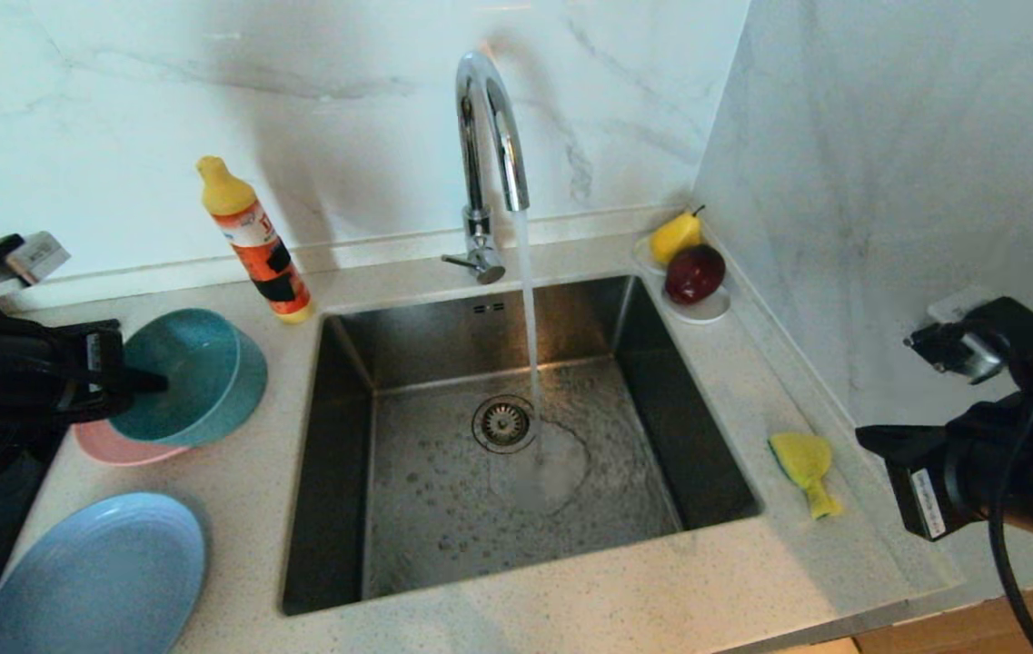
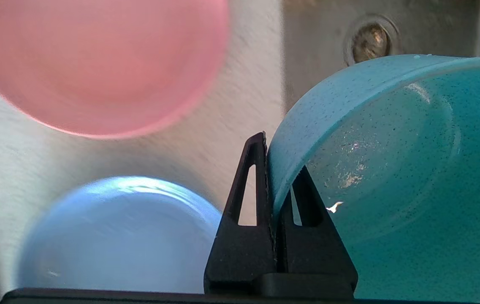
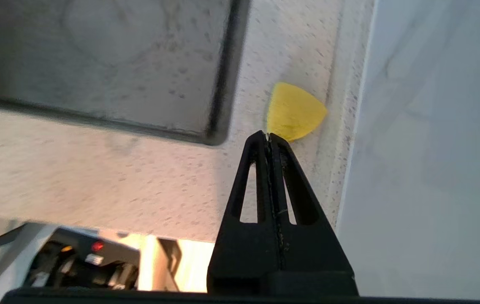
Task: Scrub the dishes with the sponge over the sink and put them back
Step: Pick up a bowl and the sponge
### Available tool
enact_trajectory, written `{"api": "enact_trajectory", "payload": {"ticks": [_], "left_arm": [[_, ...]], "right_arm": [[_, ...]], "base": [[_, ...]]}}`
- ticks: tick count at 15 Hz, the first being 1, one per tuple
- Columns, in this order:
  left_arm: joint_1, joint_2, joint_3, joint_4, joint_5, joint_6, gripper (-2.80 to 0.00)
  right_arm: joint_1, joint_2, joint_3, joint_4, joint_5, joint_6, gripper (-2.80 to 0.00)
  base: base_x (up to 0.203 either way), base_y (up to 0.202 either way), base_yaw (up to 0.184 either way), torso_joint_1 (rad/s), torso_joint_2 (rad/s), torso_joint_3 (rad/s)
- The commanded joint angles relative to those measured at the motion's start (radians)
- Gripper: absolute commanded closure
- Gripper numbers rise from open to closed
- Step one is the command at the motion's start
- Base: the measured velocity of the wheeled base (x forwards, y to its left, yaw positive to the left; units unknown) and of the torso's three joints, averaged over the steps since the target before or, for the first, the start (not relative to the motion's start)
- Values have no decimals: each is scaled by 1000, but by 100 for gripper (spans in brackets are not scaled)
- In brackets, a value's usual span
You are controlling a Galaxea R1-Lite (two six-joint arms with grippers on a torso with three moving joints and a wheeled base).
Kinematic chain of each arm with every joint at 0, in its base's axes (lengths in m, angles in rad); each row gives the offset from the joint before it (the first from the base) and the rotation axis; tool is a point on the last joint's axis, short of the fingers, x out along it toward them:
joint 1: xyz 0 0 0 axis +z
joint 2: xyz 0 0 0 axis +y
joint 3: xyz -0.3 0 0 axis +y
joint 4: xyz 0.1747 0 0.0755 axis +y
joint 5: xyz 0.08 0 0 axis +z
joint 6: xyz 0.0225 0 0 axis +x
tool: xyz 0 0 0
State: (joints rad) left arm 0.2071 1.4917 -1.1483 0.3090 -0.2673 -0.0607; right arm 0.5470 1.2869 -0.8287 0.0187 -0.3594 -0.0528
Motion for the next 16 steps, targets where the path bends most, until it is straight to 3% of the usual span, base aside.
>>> {"api": "enact_trajectory", "payload": {"ticks": [1,3,9,10,16], "left_arm": [[-59,-12,-1,32,10,-35,0],[-92,-8,2,63,65,-67,0],[-118,4,2,86,93,-138,0],[-121,12,2,99,103,-140,0],[-183,34,8,112,168,-182,0]], "right_arm": [[0,48,46,-40,-30,1,0],[-1,60,54,-54,-39,21,0],[-12,107,87,-66,-41,104,0],[-15,117,94,-86,-41,119,-280],[-57,152,140,-104,-33,162,-280]], "base": [[0,0,0,0,0,0],[0,0,0,0,0,0],[0,0,0,0,0,0],[0,0,0,0,0,0],[0,0,0,0,0,0]]}}
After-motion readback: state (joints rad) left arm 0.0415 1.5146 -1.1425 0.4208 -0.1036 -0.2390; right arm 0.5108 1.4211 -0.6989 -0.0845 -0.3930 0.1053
